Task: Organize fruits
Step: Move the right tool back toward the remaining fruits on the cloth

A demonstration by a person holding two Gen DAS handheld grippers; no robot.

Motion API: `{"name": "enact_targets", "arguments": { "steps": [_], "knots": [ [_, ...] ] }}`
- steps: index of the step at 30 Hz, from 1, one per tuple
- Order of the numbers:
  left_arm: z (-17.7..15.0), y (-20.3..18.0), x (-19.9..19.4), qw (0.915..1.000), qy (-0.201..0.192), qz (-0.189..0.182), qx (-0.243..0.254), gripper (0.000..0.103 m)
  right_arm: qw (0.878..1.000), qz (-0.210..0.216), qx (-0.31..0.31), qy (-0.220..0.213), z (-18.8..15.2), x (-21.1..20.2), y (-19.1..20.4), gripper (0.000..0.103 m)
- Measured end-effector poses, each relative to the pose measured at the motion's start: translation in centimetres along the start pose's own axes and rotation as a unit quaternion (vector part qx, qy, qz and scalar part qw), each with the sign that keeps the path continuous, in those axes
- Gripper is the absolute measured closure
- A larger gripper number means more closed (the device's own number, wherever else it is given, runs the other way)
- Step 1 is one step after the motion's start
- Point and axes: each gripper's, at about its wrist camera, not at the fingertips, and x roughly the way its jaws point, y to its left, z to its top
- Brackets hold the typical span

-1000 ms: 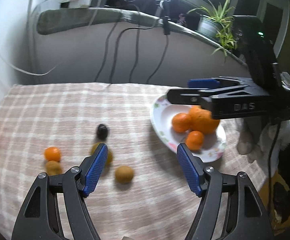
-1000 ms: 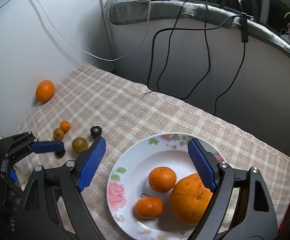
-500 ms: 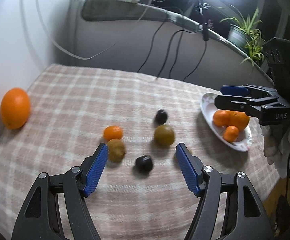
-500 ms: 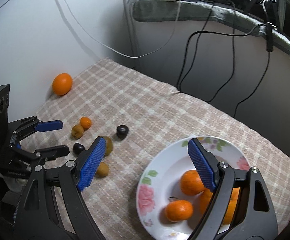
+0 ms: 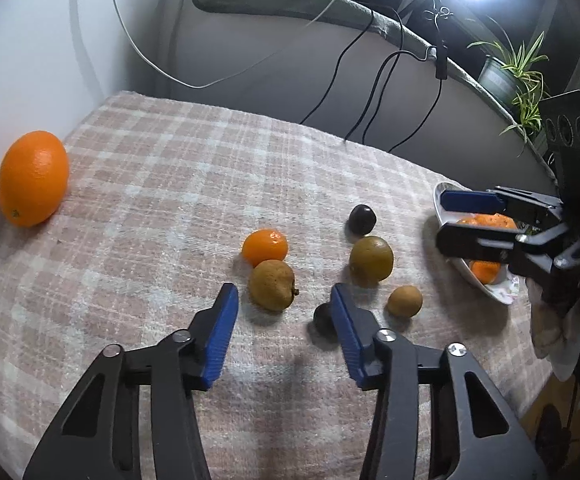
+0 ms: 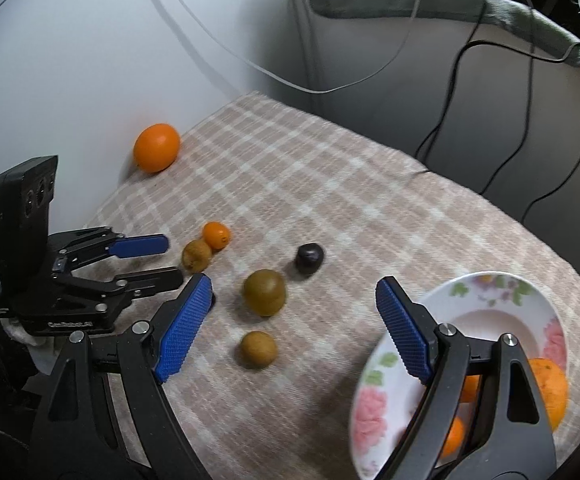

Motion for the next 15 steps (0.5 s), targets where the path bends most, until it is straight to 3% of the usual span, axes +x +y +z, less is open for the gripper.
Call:
{"name": "enact_targets", "arguments": {
  "steps": [3,5,9,11,15],
  "knots": [
    [0.1,0.1,0.2,1.0000,0.001,-0.002,0.000,0.061,1.000,0.004,-0.002,0.009,0.0,0.9,0.5,0.018],
    [0.3,0.2,0.3,1.0000,0.001,-0.002,0.000,0.061,1.000,0.006,-0.003,0.021,-0.1,1.6,0.7,0.031],
    [0.5,0.4,0.6,1.0000,0.003,-0.004,-0.004,0.061,0.999,0.004,0.003,0.036,-0.3,2.8,0.7,0.040],
    [0.6,0.5,0.7,1.0000,0.004,-0.005,-0.004,0.061,0.999,0.006,0.006,0.042,-0.3,3.3,0.6,0.050],
    [0.6,0.6,1.0,1.0000,0.006,-0.005,-0.006,0.062,0.999,0.007,0.006,0.050,-0.2,4.0,0.8,0.051]
  ]
}}
